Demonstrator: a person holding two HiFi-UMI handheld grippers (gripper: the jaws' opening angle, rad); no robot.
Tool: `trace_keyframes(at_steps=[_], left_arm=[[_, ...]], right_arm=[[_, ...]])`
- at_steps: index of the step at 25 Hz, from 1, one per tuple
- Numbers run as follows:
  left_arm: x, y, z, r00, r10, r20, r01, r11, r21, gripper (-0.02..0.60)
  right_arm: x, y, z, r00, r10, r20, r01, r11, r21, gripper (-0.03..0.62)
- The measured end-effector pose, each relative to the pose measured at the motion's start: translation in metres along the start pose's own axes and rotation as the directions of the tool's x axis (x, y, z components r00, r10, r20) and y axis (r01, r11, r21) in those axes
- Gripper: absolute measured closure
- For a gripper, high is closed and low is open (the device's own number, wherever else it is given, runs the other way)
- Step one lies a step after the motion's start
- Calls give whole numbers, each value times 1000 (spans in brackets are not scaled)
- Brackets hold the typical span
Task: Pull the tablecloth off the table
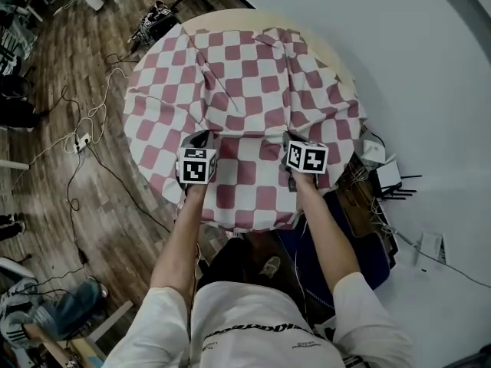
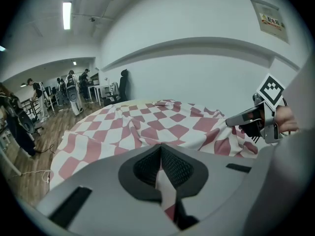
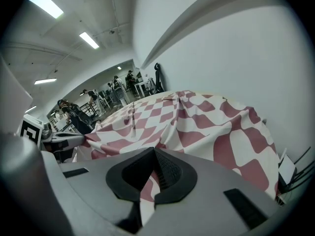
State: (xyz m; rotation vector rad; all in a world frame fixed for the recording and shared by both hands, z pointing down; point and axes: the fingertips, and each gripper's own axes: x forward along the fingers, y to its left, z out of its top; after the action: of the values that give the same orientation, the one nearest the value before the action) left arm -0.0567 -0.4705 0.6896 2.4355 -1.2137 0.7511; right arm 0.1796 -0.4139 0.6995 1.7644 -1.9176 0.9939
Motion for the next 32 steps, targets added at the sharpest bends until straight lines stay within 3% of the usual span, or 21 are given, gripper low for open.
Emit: trace_keyframes(at_steps=[11, 21, 32], left_arm=[[-81, -43, -24, 996, 42, 74, -36, 997, -70, 568], [-169, -64, -1, 986, 66, 155, -49, 993, -108, 568], [-229, -115, -4, 976, 63, 207, -51, 997, -60, 568]], right_arm=[[-82, 24, -32, 995, 36, 92, -26, 994, -102, 562], [-165, 59, -22, 985, 82, 150, -58, 986, -155, 562], [-237, 55, -54, 970, 123, 212, -102, 989, -105, 562]])
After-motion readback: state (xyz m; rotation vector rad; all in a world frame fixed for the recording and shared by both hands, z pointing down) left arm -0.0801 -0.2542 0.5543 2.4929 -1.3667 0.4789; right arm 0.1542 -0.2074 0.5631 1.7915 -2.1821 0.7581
